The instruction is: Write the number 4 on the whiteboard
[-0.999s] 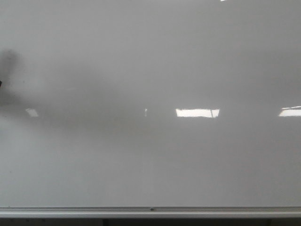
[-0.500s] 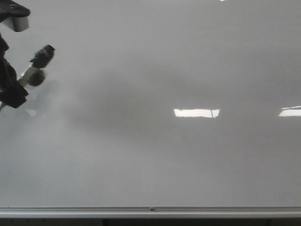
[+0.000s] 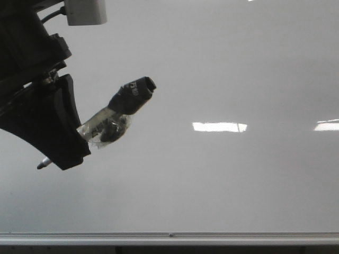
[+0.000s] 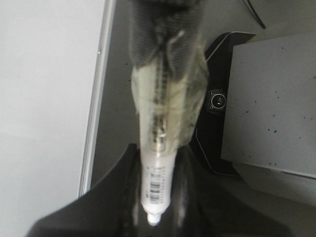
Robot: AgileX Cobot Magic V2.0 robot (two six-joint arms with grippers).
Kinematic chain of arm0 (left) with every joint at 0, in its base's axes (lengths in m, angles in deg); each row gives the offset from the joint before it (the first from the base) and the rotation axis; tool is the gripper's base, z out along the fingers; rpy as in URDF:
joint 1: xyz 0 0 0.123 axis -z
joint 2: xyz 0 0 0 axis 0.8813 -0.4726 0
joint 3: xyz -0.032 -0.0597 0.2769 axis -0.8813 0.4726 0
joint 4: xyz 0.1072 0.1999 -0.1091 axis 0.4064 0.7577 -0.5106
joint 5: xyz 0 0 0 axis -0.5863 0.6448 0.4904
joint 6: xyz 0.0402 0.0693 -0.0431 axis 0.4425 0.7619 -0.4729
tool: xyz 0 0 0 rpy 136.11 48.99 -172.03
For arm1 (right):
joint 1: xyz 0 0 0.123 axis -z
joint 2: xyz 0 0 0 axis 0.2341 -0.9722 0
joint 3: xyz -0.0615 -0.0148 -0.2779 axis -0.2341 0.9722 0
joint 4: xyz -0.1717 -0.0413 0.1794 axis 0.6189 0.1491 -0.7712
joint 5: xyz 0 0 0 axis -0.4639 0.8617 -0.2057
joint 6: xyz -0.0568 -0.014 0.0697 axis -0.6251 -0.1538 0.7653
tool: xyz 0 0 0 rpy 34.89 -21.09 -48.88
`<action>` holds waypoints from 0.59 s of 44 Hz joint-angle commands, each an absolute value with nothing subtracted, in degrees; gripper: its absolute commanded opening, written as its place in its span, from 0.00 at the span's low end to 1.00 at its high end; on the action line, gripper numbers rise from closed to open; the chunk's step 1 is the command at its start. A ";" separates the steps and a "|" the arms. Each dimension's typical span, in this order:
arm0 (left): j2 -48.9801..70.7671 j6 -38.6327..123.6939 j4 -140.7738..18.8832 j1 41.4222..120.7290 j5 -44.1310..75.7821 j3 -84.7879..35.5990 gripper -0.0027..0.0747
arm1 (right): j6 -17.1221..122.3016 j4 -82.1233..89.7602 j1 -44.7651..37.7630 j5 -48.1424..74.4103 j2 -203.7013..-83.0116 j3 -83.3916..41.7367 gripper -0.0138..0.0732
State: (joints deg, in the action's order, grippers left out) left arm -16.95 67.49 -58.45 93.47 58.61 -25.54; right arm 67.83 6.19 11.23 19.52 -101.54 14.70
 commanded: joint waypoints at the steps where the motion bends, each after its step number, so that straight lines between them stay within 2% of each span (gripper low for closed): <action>1: -14.85 67.98 -59.04 95.90 58.59 -27.31 0.01 | 67.64 6.12 11.27 16.00 -102.53 12.59 0.80; 9: -14.85 67.98 -59.04 96.89 58.59 -27.31 0.01 | 67.46 5.76 10.70 21.20 -104.01 10.32 0.80; 14: -14.85 67.98 -59.04 96.89 58.41 -27.31 0.01 | 62.93 2.92 7.57 27.30 -108.61 6.45 0.80; 26: -14.85 69.47 -58.97 96.89 56.88 -27.65 0.01 | 32.64 -18.30 -7.34 36.82 -125.46 -2.11 0.80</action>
